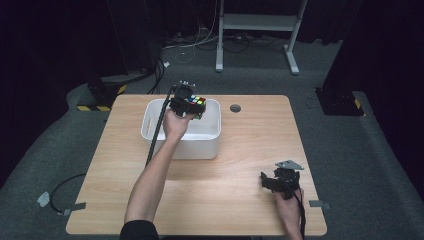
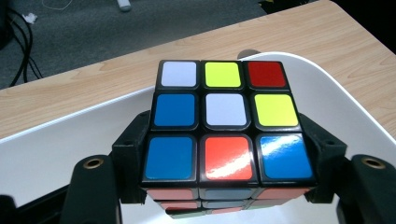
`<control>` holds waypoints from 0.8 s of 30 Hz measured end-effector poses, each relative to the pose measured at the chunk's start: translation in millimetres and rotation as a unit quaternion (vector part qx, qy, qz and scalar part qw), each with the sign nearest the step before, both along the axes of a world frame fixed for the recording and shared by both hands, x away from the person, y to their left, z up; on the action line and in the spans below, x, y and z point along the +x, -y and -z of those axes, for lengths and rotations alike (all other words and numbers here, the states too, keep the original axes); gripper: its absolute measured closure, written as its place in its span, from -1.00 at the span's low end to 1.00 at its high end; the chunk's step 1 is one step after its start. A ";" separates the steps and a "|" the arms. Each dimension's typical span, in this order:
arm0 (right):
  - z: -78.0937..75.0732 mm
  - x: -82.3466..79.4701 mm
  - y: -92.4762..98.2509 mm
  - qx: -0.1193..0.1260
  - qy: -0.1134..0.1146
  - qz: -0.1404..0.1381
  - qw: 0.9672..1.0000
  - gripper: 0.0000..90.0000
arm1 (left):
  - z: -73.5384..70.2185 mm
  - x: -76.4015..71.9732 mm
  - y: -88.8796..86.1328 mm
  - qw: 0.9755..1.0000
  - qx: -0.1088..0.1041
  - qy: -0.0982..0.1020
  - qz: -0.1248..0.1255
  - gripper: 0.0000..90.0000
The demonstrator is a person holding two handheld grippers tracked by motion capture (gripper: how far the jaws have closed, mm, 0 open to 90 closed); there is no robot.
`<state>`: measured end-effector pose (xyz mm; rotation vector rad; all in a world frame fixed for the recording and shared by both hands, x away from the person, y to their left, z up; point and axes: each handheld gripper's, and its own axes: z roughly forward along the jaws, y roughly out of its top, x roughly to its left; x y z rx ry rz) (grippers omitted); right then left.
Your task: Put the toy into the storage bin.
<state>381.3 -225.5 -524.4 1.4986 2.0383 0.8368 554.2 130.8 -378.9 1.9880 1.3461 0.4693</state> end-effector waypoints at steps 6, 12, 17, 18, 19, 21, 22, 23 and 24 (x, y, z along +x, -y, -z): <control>0.0 0.2 0.0 -0.001 0.001 0.000 1.000 -0.67 | -2.2 -1.6 -1.0 1.000 0.003 0.001 0.001 -0.26; 0.0 0.2 -0.1 -0.001 0.001 0.000 1.000 -0.67 | -2.6 -2.2 -1.9 1.000 0.004 0.000 0.001 -0.26; 0.0 0.3 -0.1 -0.001 0.001 -0.001 1.000 -0.66 | -4.2 -4.2 -2.0 1.000 0.005 0.002 0.004 -0.26; 0.0 0.3 -0.1 -0.001 0.001 -0.001 1.000 -0.66 | -4.4 -4.4 -2.0 1.000 0.006 0.003 0.004 -0.26; 0.0 0.3 -0.1 -0.001 0.001 -0.001 1.000 -0.67 | -4.8 -4.7 -2.3 1.000 0.006 0.002 0.004 -0.26; 0.0 0.3 -0.1 -0.001 0.001 -0.001 1.000 -0.66 | -5.1 -5.4 -2.1 1.000 0.007 0.001 0.005 -0.26; 0.0 0.3 -0.1 -0.001 0.001 -0.001 1.000 -0.66 | -5.1 -5.4 -2.1 1.000 0.007 0.001 0.005 -0.26; 0.0 0.3 -0.1 -0.001 0.000 -0.001 1.000 -0.66 | -5.2 -6.1 -1.9 1.000 0.009 0.001 0.005 -0.26; 0.0 0.3 -0.1 -0.001 0.001 -0.001 1.000 -0.66 | -5.5 -6.7 -1.8 1.000 0.011 0.001 0.005 -0.26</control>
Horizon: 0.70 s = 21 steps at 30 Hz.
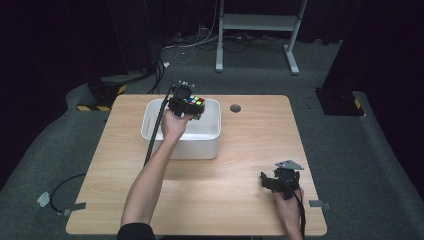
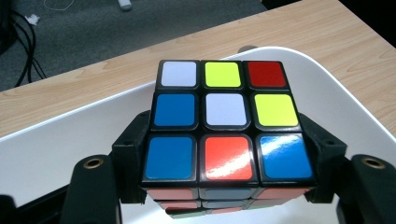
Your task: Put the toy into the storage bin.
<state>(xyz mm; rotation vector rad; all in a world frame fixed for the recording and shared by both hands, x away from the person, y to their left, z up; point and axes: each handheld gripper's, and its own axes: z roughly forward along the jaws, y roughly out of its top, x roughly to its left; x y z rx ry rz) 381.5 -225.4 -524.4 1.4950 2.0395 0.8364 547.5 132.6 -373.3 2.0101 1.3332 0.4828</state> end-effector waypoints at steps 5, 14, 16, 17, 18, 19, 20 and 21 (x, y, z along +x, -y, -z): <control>0.0 -0.1 -0.1 0.000 0.000 0.000 1.000 -0.66 | -2.8 -3.1 1.8 1.000 0.003 0.002 0.006 -0.26; -0.1 0.0 -0.1 0.000 -0.001 0.000 1.000 -0.66 | -1.9 -8.7 2.8 1.000 -0.011 0.002 0.011 -0.26; -0.1 0.0 -0.1 0.000 -0.001 -0.001 1.000 -0.67 | 0.7 -9.6 2.4 1.000 -0.006 -0.001 0.010 -0.26; -0.1 0.1 -0.1 0.000 -0.001 -0.001 1.000 -0.66 | 1.1 -9.8 1.9 1.000 -0.004 -0.002 0.009 -0.26; -0.1 0.1 -0.1 0.000 -0.001 -0.001 1.000 -0.66 | 1.3 -10.3 1.4 1.000 -0.005 -0.001 0.007 -0.26; 0.0 0.1 -0.3 0.001 -0.001 -0.001 1.000 -0.66 | 0.9 -11.0 0.3 1.000 -0.004 0.000 0.007 -0.26; 0.0 0.1 -0.3 0.001 -0.001 -0.001 1.000 -0.66 | 0.8 -11.5 0.1 1.000 -0.005 0.000 0.006 -0.26; 0.0 0.1 -0.3 0.001 -0.001 -0.001 1.000 -0.66 | 0.3 -12.2 -0.1 1.000 -0.004 0.001 0.007 -0.26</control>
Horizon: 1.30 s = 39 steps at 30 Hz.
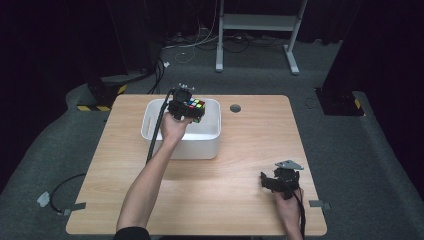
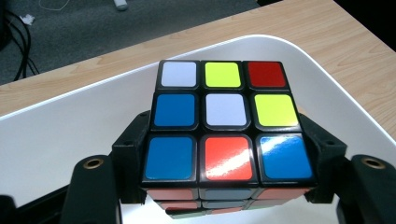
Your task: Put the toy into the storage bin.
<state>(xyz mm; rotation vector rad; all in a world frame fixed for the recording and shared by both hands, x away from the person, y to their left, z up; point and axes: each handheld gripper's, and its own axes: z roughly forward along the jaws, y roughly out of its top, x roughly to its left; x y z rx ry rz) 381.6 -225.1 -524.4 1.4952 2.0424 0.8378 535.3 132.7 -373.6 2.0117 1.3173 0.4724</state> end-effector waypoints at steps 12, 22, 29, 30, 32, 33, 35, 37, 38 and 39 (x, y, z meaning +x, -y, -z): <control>0.0 0.0 0.0 0.000 0.000 0.000 1.000 -0.66 | 1.9 -5.8 -3.2 1.000 -0.005 -0.001 0.003 -0.26; 0.0 0.0 0.0 0.000 0.000 0.000 1.000 -0.67 | 1.3 -11.0 -2.2 1.000 0.002 0.003 0.010 -0.26; 0.0 0.0 0.0 0.000 0.000 0.000 1.000 -0.66 | 0.9 -13.7 -4.0 1.000 0.001 0.001 0.008 -0.26; 0.0 0.0 0.0 0.000 0.000 0.000 1.000 -0.66 | -0.4 -14.5 -4.2 1.000 -0.001 0.003 0.008 -0.26; 0.0 0.0 0.0 0.000 0.000 0.000 1.000 -0.66 | -2.0 -15.7 -4.3 1.000 -0.004 0.005 0.010 -0.26; 0.0 0.0 0.0 0.000 0.000 0.000 1.000 -0.67 | -2.4 -16.3 -4.2 1.000 -0.004 0.005 0.011 -0.26; 0.0 0.0 0.0 0.000 0.000 0.000 1.000 -0.66 | -2.8 -17.3 -3.8 1.000 -0.001 0.004 0.013 -0.26; 0.0 0.0 0.0 0.000 0.000 0.000 1.000 -0.66 | -2.9 -18.7 -3.1 1.000 0.000 0.005 0.015 -0.26; 0.0 0.0 0.0 0.000 0.000 0.000 1.000 -0.66 | -3.2 -19.6 -2.6 1.000 0.000 0.005 0.016 -0.26; 0.0 0.0 0.0 0.000 0.000 0.000 1.000 -0.66 | -3.6 -20.1 -2.3 1.000 0.001 0.006 0.017 -0.26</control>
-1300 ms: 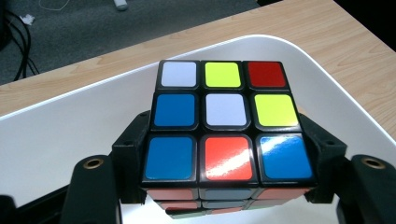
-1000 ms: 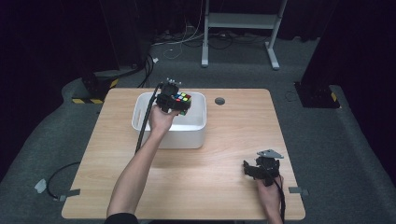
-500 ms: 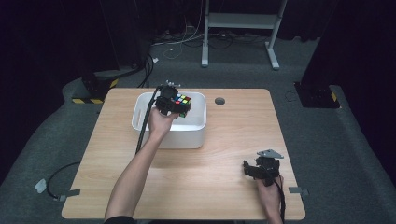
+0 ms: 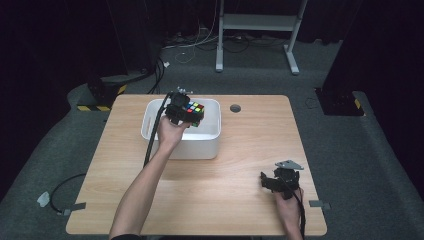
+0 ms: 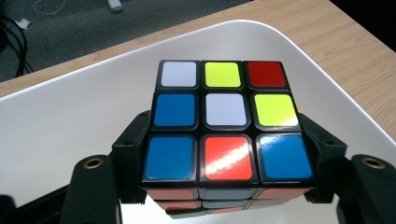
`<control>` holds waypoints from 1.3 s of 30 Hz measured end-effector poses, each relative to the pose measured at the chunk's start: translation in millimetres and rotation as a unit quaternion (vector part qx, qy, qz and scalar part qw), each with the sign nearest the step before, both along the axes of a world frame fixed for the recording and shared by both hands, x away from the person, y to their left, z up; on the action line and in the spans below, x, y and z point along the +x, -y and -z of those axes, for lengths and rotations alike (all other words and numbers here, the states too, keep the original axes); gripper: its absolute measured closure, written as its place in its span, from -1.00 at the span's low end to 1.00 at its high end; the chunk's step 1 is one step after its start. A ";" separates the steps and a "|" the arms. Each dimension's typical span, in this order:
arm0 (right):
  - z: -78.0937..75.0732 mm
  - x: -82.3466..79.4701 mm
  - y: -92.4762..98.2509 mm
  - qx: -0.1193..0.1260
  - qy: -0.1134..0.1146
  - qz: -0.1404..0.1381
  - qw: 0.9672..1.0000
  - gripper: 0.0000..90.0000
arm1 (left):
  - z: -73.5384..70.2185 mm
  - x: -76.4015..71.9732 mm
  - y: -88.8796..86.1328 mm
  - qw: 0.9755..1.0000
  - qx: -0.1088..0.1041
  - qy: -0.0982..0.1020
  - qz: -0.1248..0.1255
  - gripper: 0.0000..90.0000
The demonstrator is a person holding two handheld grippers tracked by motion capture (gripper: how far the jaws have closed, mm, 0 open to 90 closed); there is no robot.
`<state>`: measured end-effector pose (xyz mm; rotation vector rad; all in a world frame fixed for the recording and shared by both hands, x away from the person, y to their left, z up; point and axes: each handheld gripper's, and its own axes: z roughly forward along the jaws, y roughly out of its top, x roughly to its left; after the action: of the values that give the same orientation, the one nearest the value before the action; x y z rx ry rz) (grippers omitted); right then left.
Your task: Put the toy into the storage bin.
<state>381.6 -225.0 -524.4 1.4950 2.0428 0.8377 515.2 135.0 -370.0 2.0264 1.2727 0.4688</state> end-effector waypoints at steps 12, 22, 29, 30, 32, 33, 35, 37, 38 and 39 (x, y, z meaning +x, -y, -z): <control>0.0 0.0 0.0 0.000 0.000 0.000 1.000 -0.66 | -1.3 -7.1 4.3 1.000 -0.009 0.003 0.010 -0.26; 0.0 0.0 0.0 0.000 0.000 0.000 1.000 -0.66 | -0.4 -15.1 1.7 1.000 -0.010 0.008 0.014 -0.26; 0.0 0.0 0.0 0.000 0.000 0.000 1.000 -0.66 | -2.4 -20.1 -1.3 1.000 -0.010 0.013 0.013 -0.26; 0.0 0.0 0.0 0.000 0.000 0.000 1.000 -0.66 | -2.8 -20.9 -1.3 1.000 -0.011 0.013 0.013 -0.26; 0.0 0.0 0.0 0.000 0.000 0.000 1.000 -0.66 | -3.4 -22.9 -1.3 1.000 -0.013 0.017 0.015 -0.26; 0.0 0.0 0.0 0.000 0.000 0.000 1.000 -0.67 | -3.2 -23.7 -1.7 1.000 -0.014 0.017 0.015 -0.26; 0.0 0.0 0.0 0.000 0.000 0.000 1.000 -0.66 | -1.9 -25.2 -2.4 1.000 -0.014 0.017 0.015 -0.26; 0.0 0.0 0.0 0.000 0.000 0.000 1.000 -0.66 | -1.0 -26.2 -3.5 1.000 -0.014 0.016 0.015 -0.26; 0.0 0.0 0.0 0.000 0.000 0.000 1.000 -0.67 | -0.7 -26.8 -4.0 1.000 -0.015 0.016 0.014 -0.26; 0.0 0.0 0.0 0.000 0.000 0.000 1.000 -0.66 | -0.7 -27.6 -4.6 1.000 -0.017 0.016 0.014 -0.26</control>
<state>381.6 -225.0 -524.4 1.4953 2.0426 0.8379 487.6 139.6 -369.3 1.9978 1.2226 0.4618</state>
